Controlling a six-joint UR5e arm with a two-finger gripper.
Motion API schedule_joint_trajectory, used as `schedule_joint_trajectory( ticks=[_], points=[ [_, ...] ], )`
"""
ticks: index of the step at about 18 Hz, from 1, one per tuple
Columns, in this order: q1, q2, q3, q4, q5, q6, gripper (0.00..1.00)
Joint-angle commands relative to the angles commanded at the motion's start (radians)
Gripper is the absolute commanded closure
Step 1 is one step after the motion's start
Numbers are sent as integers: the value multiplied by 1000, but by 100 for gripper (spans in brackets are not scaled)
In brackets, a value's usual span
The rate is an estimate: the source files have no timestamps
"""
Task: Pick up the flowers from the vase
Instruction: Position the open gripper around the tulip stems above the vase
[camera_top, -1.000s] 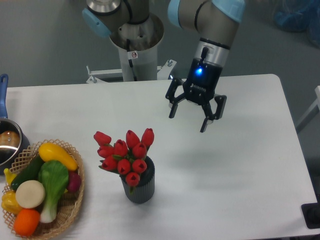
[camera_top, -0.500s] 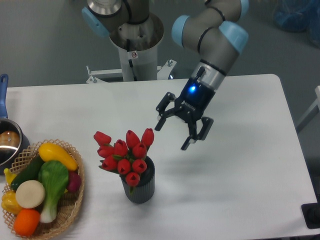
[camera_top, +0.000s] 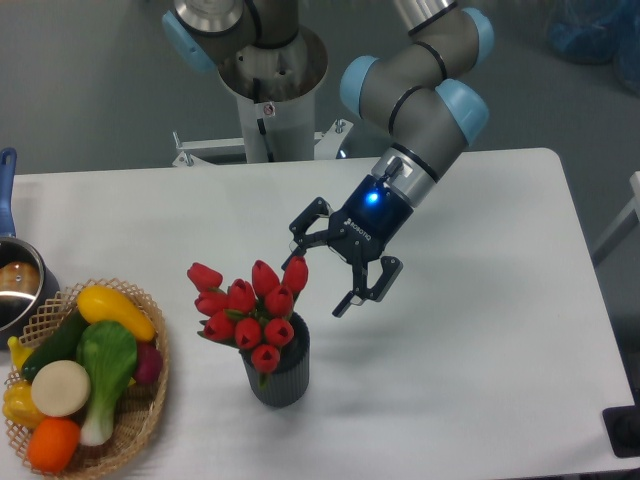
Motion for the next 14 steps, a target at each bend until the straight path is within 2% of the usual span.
schedule_joint_trajectory(
  ticks=[4,14],
  points=[
    [-38,-26,48,0,2,-38,0],
    [-87,-66,71,5,-3,-25,0]
  ],
)
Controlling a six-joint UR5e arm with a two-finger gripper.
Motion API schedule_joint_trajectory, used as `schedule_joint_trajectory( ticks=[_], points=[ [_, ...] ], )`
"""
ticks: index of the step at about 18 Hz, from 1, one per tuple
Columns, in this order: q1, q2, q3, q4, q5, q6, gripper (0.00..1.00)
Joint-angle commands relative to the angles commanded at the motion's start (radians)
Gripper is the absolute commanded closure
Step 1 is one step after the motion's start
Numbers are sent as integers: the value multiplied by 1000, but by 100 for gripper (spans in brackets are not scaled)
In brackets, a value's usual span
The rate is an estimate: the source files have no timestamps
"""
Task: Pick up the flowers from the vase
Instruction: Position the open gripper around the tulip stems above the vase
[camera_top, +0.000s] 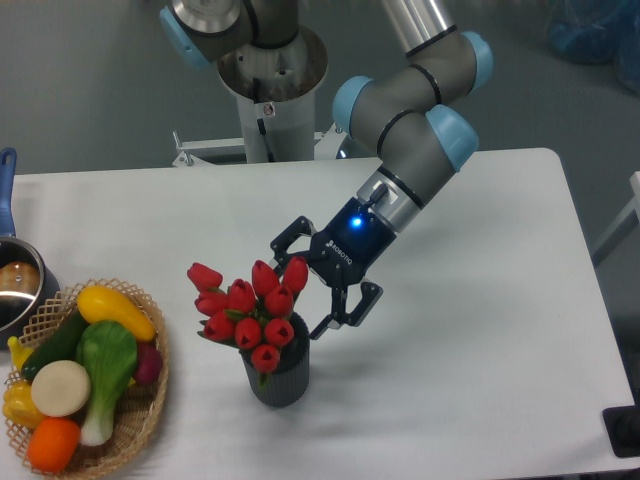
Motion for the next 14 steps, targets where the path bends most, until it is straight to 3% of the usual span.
schedule_joint_trajectory(
  ticks=[14],
  points=[
    [-15,-55,8,9,-66,98,0]
  ],
)
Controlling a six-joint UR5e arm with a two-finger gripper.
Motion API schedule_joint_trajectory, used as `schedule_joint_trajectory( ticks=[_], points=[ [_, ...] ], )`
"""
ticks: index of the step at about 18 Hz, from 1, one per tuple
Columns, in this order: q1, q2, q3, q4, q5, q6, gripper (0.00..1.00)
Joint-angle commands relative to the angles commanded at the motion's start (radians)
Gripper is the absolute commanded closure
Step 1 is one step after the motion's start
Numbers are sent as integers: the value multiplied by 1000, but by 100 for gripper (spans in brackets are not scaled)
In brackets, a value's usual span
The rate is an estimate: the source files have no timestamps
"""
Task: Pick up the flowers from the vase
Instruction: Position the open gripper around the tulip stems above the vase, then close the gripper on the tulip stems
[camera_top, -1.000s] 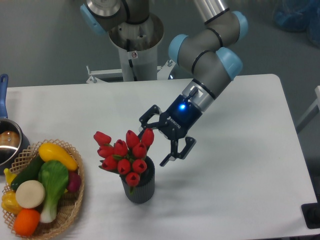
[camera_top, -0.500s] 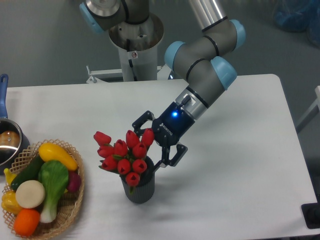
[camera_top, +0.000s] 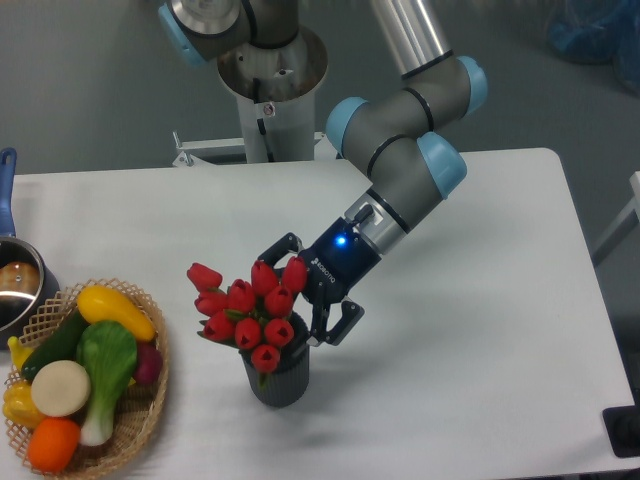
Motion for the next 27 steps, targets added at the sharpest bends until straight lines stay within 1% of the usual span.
schedule_joint_trajectory(
  ticks=[3,4,6,8,10,12,14,18,23,24,27],
  points=[
    [2,-3,11,0,-9,0,0],
    [2,-5,14,0,-9,0,8],
    [2,-8,15,0,-9,0,30],
    [2,-20,26,0,-9,2,33],
    [2,-28,37,0,-9,0,46],
    [2,-31,38,0,-11,0,53],
    [2,-34,40,0,-12,0,56],
    [5,-35,44,0,-38,0,56],
    [5,-21,35,0,-46,-3,57],
    [5,-15,37,0,-48,-9,57],
    [-2,38,25,0,-49,-52,57]
  ],
)
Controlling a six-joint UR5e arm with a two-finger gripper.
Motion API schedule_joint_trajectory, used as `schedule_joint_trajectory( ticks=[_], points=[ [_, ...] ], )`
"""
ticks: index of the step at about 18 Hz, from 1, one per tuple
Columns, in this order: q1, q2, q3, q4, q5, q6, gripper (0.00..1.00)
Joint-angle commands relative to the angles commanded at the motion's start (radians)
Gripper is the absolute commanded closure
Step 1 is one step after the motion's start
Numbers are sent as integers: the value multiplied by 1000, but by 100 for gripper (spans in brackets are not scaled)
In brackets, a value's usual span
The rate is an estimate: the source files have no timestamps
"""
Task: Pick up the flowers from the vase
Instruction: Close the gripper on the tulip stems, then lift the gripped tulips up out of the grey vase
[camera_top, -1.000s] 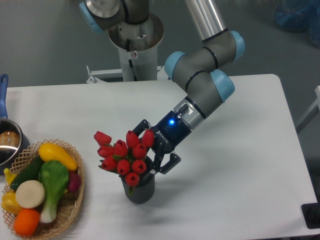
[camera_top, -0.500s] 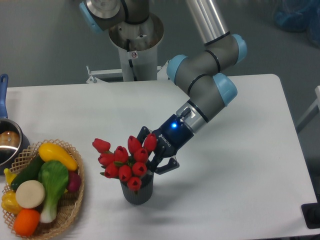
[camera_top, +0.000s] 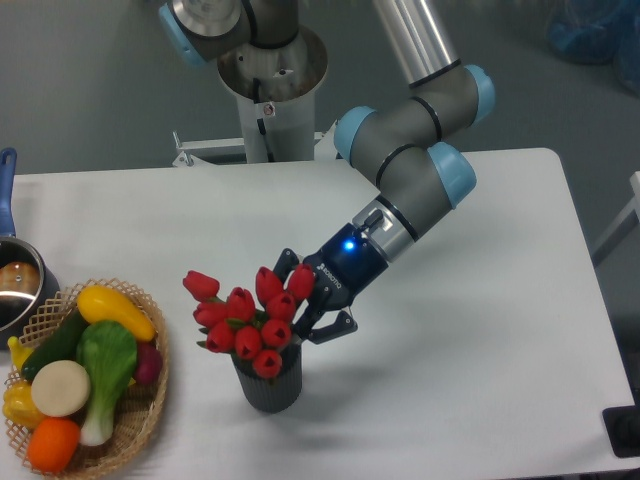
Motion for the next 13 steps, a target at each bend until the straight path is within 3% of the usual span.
schedule_joint_trajectory(
  ticks=[5,13],
  points=[
    [-14,74,14,-2,-5,-140,57],
    [-11,143,40,-2,-6,-235,57]
  ],
)
